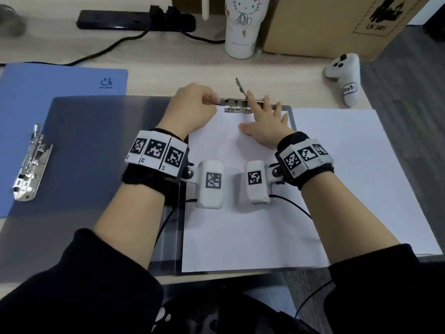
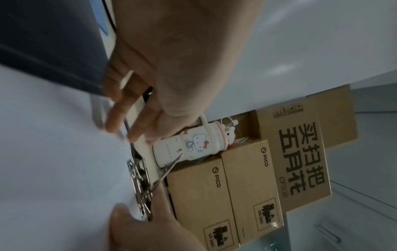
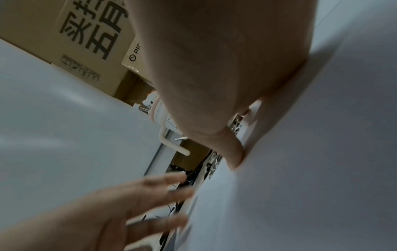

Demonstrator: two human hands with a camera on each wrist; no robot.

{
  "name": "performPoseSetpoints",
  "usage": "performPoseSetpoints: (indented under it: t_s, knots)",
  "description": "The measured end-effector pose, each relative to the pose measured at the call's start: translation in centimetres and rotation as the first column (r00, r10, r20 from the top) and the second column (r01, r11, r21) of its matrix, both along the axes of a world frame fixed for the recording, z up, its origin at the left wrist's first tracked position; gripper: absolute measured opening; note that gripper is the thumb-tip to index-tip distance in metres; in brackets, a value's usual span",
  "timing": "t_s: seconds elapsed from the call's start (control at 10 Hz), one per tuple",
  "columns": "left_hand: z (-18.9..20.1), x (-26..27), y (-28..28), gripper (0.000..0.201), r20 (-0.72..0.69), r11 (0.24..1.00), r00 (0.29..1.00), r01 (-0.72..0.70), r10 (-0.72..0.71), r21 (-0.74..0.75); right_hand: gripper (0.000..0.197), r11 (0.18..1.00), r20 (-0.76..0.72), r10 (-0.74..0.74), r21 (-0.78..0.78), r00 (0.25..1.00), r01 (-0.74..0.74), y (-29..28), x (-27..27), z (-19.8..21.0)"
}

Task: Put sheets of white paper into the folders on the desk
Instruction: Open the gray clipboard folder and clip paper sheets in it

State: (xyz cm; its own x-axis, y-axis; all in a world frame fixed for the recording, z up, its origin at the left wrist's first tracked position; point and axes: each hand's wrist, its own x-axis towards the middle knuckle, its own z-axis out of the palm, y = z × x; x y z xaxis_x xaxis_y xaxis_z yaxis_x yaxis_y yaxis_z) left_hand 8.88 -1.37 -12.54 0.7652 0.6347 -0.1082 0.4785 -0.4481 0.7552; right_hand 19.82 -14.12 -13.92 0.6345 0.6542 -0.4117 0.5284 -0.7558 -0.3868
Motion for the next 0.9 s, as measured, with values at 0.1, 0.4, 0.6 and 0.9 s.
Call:
performPoseSetpoints:
  t_s: [0.1,0.4,0.6,0.9]
  knots:
    - [0.7,2.2,-0.5,0.015,0.234,0.992,0.965,-0.098,0.115,-0.084,0.075,1.0,0.013,0.006,-0.024,1.0,-0.006,0.2,0.0,-0.1]
    - [0.5,5.5,-0.5,0.013,0.249,0.971,0.94,-0.21,0.234,-0.119,0.075,0.999,0.006,0.013,-0.051,1.0,-0.013,0.4,0.0,-0.1]
    - [0.2,5.4,0.3,0.016,0.13,0.954,0.945,-0.3,0.299,-0.008,0.074,0.999,-0.006,0.014,-0.044,1.0,-0.014,0.2,-0.1,-0.1]
    - [-0.6,4.7,0.8,0.007,-0.068,0.975,0.98,-0.175,0.186,0.138,0.073,0.998,0.007,0.024,-0.061,1.0,-0.024,0.3,0.0,-0.1]
